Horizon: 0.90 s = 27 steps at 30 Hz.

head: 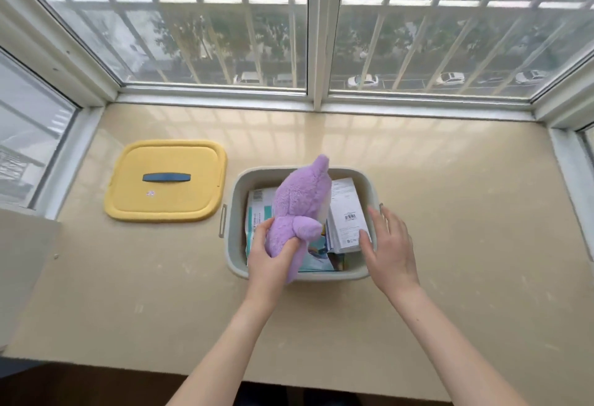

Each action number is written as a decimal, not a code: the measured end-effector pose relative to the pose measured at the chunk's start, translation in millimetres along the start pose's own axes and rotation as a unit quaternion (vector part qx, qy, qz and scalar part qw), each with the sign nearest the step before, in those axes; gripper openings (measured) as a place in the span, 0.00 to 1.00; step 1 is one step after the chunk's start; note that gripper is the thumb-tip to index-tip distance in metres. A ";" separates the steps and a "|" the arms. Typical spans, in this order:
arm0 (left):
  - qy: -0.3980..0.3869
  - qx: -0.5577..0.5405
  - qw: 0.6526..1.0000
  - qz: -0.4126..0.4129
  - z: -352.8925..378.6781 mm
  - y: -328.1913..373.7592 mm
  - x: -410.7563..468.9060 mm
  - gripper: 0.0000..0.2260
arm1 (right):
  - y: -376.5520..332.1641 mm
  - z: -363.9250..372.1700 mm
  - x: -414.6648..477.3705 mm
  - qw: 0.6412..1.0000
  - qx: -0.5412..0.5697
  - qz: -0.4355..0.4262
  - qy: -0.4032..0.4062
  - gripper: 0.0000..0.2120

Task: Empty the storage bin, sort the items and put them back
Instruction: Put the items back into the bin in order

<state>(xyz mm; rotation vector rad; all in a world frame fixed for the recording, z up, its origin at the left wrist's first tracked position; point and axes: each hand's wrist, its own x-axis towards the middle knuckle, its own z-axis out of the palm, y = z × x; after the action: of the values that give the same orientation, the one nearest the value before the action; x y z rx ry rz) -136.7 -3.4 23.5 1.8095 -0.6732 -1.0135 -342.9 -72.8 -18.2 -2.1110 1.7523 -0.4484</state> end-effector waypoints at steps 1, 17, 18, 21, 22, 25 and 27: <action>0.000 -0.006 1.000 0.001 7.2 -3.0 4.7 0.20 | 4.2 5.4 6.8 1.000 0.002 0.004 -0.007 0.26; -0.119 0.079 0.988 -0.060 49.7 -62.9 44.9 0.26 | 31.5 51.5 31.0 0.999 0.020 -0.013 -0.025 0.25; -0.125 0.117 0.984 -0.048 49.3 -63.4 44.9 0.26 | 32.6 52.3 31.2 0.999 0.018 -0.017 -0.022 0.25; -0.091 0.228 0.969 0.011 44.2 -68.3 46.1 0.26 | 35.9 54.8 31.4 0.999 0.015 -0.025 -0.019 0.25; -0.068 0.252 0.964 0.045 42.8 -69.7 48.0 0.25 | 37.1 55.8 31.0 0.999 0.014 -0.027 -0.020 0.25; -0.042 0.243 0.964 0.102 42.4 -71.4 55.2 0.28 | 38.8 58.1 29.2 0.999 0.010 -0.031 -0.019 0.25; -0.044 0.203 0.972 0.109 44.0 -70.8 58.9 0.34 | 39.3 59.0 28.7 0.999 0.011 -0.032 -0.014 0.25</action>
<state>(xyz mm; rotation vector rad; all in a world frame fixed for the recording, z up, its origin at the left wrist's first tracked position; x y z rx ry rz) -143.0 -39.7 -71.7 1.9889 -1.1760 -0.8540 -344.7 -103.3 -88.2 -2.1514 1.6614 -0.4508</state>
